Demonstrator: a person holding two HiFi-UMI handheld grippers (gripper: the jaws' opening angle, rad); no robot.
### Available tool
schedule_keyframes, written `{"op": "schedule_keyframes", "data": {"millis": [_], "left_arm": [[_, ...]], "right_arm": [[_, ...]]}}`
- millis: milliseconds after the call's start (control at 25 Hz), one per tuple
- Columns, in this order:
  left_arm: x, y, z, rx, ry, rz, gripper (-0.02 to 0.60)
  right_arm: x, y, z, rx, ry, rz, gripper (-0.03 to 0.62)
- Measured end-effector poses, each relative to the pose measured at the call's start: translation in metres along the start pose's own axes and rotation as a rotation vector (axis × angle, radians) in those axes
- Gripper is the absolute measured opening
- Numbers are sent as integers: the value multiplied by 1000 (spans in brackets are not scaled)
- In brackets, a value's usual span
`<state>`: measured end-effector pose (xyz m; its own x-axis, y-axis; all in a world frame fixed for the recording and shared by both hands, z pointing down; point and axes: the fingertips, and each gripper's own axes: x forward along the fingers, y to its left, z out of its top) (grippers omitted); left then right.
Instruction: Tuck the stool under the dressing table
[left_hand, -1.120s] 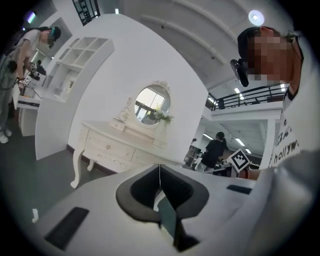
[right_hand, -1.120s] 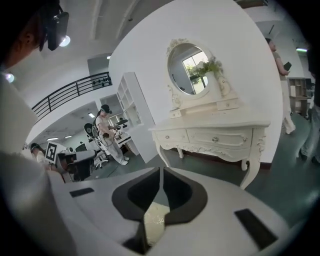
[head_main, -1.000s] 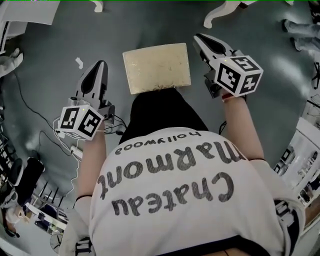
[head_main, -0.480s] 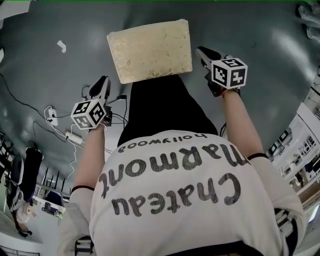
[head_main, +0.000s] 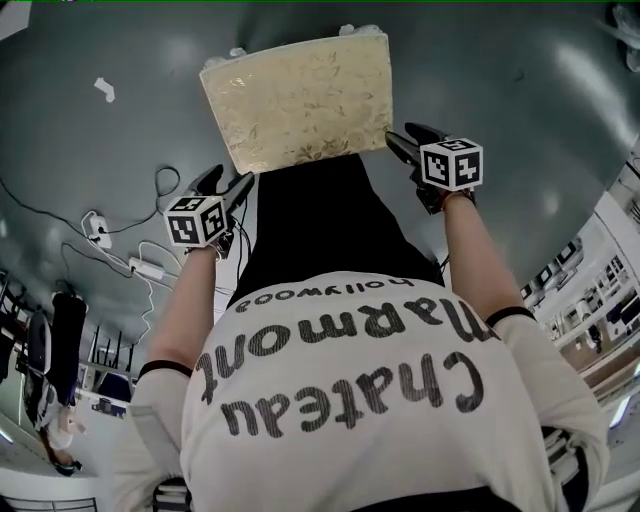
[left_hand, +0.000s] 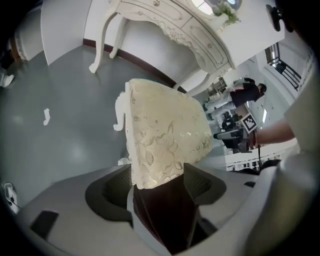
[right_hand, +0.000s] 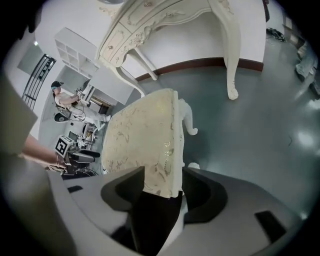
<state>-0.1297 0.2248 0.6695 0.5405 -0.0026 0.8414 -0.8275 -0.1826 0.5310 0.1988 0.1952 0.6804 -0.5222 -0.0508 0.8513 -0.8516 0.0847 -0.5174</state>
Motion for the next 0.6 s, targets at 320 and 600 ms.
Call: {"op": "schedule_keyframes", "data": {"millis": [320, 600], "left_arm": [[39, 3, 8, -7, 88, 6, 325], [36, 6, 15, -42, 42, 39, 326]], "right_arm": [[13, 1, -1, -58, 57, 19, 270], [37, 11, 9, -61, 145, 6, 272]]}}
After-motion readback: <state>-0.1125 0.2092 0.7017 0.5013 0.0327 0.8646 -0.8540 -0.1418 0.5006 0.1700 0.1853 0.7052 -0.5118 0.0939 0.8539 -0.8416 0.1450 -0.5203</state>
